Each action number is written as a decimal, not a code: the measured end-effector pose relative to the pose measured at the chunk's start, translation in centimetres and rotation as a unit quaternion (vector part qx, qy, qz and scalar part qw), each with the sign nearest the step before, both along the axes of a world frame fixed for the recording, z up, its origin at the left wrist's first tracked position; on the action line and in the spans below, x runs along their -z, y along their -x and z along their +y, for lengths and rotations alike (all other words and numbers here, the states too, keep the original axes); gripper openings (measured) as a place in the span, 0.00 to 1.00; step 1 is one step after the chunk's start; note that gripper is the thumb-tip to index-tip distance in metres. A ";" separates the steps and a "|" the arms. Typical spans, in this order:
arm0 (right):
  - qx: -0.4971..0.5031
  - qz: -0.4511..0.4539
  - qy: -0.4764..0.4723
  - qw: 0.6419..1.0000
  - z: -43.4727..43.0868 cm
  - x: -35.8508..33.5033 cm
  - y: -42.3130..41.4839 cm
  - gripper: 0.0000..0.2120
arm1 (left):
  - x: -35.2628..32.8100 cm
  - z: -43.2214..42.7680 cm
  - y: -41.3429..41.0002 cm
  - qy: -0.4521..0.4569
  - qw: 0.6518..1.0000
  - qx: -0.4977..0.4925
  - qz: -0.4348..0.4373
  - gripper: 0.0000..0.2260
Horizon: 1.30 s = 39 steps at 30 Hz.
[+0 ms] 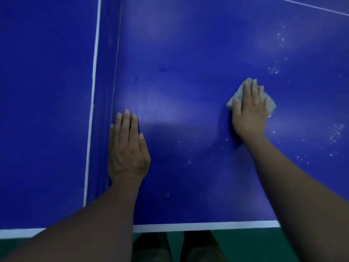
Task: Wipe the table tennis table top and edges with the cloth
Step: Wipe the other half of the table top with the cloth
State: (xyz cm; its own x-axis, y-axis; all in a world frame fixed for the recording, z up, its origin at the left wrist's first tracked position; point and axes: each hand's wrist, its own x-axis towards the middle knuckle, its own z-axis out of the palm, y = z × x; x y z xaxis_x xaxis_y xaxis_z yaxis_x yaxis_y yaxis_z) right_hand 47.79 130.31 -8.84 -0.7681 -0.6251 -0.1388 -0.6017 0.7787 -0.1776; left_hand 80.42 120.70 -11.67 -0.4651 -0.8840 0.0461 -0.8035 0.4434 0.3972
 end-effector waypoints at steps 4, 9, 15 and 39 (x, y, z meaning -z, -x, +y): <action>0.017 0.014 0.032 0.999 -4.9 0.5 -9.6 0.32 | -0.1 0.0 -0.1 0.006 1.000 0.003 -0.003 0.24; -0.205 0.012 0.067 0.976 -2.7 1.4 -18.3 0.31 | -0.1 0.0 -0.1 0.000 1.000 0.006 -0.014 0.25; -0.314 0.008 0.026 0.949 6.0 1.0 -5.7 0.30 | -0.2 0.1 -0.1 -0.015 1.000 -0.004 -0.021 0.26; -0.117 -0.019 -0.012 0.993 12.2 0.5 -7.1 0.32 | -0.2 0.2 0.0 0.044 0.998 0.016 -0.033 0.25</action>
State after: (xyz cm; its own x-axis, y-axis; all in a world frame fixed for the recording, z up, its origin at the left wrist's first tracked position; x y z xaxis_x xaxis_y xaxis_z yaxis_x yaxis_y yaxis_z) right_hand 54.89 142.50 -9.32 -0.5954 -0.7827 -0.1816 -0.7603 0.6219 -0.1877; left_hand 80.43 120.93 -11.49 -0.4979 -0.8624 0.0911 -0.8112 0.5003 0.3029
